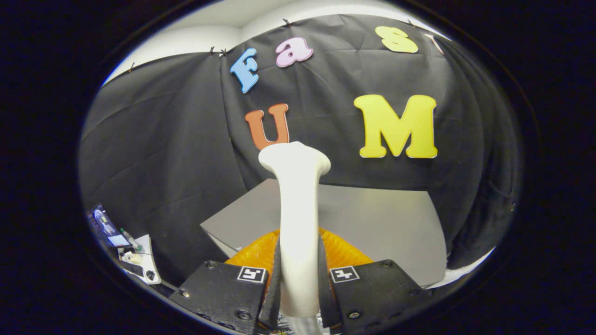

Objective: Iron the clothes twice with a garment steamer, once on the left side and once on the right side.

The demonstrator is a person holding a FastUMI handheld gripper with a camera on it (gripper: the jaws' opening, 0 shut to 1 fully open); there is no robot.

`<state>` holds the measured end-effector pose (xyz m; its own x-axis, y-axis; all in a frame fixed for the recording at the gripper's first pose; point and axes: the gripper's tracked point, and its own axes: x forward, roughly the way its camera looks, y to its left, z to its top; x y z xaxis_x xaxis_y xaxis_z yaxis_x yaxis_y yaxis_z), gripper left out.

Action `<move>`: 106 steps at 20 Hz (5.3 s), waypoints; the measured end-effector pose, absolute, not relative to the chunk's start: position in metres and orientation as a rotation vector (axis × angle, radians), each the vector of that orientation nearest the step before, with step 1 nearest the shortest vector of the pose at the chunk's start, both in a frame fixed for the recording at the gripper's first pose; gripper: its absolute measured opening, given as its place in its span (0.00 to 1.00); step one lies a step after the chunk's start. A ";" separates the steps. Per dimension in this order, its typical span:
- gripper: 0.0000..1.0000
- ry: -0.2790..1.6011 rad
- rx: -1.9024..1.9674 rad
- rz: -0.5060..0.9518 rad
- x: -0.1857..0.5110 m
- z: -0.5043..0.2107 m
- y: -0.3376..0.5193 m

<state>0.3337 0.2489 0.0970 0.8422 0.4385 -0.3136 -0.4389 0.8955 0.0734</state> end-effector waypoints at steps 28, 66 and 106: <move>0.37 -0.075 0.170 -0.074 0.238 0.267 -0.096; 0.37 0.302 0.074 -0.132 0.286 0.065 -0.134; 0.37 0.423 0.246 -0.156 0.232 0.027 -0.201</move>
<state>0.2324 -0.2014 0.0268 0.9004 -0.0986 -0.4238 0.2005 0.9585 0.2028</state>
